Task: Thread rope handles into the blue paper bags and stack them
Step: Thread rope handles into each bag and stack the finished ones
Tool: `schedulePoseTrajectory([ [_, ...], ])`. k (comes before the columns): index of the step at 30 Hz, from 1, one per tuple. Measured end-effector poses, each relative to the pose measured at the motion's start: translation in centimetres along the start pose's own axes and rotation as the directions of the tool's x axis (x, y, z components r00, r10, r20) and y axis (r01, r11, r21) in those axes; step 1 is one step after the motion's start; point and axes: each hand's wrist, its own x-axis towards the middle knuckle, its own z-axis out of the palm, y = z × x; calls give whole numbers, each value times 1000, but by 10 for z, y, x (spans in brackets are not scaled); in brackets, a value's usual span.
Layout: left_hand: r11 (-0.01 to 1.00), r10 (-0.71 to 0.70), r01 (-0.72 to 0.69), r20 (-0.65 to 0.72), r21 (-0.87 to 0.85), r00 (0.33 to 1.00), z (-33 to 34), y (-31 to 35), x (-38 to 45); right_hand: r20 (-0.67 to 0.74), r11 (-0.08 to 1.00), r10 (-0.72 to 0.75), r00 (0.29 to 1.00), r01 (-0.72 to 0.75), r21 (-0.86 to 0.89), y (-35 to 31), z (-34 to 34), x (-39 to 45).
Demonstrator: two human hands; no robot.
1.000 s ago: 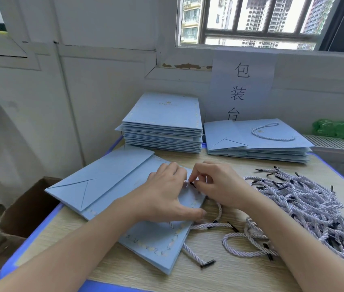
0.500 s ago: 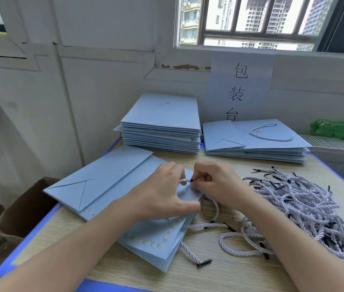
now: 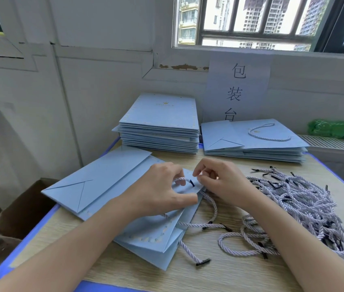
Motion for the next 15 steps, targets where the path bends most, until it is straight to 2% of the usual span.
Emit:
schedulePoseTrajectory([
  [5, 999, -19, 20, 21, -38, 1000, -3, -2, 0, 38, 998, -63, 997, 64, -14, -8, -1, -2],
  [10, 999, -36, 36, 2, -35, 999, -5, -3, -2, 94, 992, 25, 995, -13, -123, -10, 0, -1],
  [13, 999, -39, 38, -56, -6, 998, -6, -2, -1, 110, 998, 64, 992, -62, -20, -14, -3, -1],
  [15, 999, -47, 47, -82, 5, 996, -10, -1, -1, 33, 998, 48, 998, -49, 31, -15, -4, -2],
])
